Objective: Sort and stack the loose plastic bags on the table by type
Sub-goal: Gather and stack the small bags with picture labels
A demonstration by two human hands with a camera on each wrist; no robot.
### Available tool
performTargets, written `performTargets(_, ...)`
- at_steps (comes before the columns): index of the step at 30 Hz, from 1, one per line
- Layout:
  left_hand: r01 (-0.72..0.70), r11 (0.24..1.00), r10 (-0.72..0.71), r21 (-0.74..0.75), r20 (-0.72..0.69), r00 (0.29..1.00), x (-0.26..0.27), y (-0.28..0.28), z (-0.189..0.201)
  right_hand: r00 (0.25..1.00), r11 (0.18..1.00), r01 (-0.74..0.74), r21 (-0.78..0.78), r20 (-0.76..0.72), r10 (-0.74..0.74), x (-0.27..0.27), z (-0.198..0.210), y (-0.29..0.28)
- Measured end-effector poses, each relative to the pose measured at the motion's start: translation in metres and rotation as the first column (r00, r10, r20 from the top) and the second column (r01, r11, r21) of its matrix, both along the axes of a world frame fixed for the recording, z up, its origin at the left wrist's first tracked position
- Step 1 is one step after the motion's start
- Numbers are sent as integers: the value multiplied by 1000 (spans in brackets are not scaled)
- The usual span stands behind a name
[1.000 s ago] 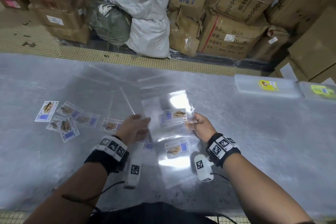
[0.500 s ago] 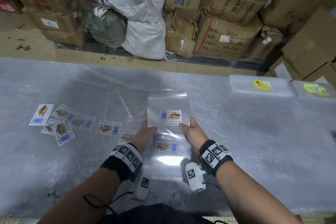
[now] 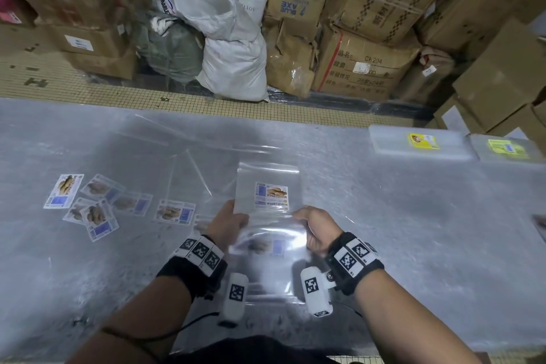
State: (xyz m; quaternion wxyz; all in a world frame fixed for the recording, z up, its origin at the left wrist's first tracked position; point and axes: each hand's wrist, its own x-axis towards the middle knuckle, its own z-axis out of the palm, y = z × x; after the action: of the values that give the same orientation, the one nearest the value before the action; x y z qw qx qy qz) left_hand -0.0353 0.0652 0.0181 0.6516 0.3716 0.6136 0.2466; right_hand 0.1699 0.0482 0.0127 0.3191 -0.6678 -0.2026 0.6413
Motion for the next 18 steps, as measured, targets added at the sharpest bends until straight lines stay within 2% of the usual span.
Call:
performTargets(2, -47, 999, 47, -3, 31, 998, 2, -4, 4, 1000, 999, -16, 27, -10, 16, -2, 3, -2)
performTargets(6, -99, 995, 102, -31, 113, 988, 2, -7, 0, 990, 984, -144, 101, 21, 142, -2, 4, -7)
performTargets(11, 0, 1000, 2, -16, 102, 995, -1, -5, -4, 980, 973, -192, 129, 77, 183, -1, 3, -10)
performTargets(14, 30, 995, -36, 91, 69, 997, 0, -2, -3, 990, 969, -139, 204, 61, 129, -4, 0, -12)
performTargets(18, 35, 940, -82, 340, 124, 989, 6, -2, -6, 995, 951, -95, 294, 69, 78, -4, 1, -13)
